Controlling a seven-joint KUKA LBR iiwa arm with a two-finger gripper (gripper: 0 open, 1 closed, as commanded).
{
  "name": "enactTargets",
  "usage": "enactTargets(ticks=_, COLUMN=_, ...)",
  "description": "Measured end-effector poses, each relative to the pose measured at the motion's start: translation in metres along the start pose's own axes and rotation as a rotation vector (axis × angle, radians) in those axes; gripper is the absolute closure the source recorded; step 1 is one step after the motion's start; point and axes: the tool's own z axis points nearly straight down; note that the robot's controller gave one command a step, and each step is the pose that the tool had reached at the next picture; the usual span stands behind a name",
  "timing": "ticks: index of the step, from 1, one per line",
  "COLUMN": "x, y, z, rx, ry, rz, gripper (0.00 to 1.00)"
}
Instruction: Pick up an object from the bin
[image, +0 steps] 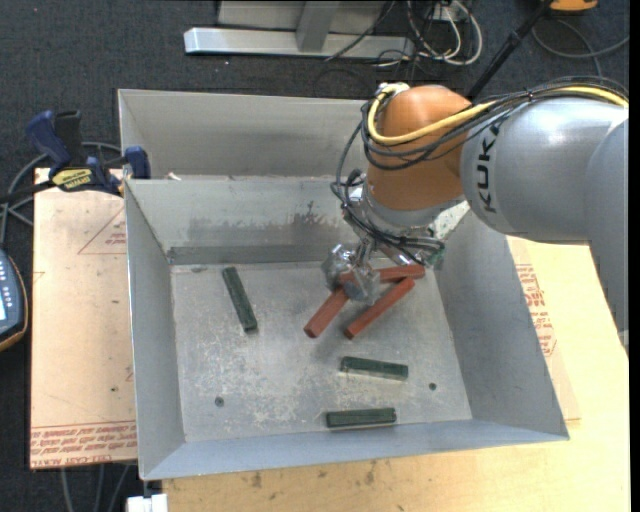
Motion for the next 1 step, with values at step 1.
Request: enactTargets(ticks=1, x=0.0209, y=-0.0005, z=-0.1091, rx=0.006, ry=-0.007, rz=-0.208, gripper=1.00)
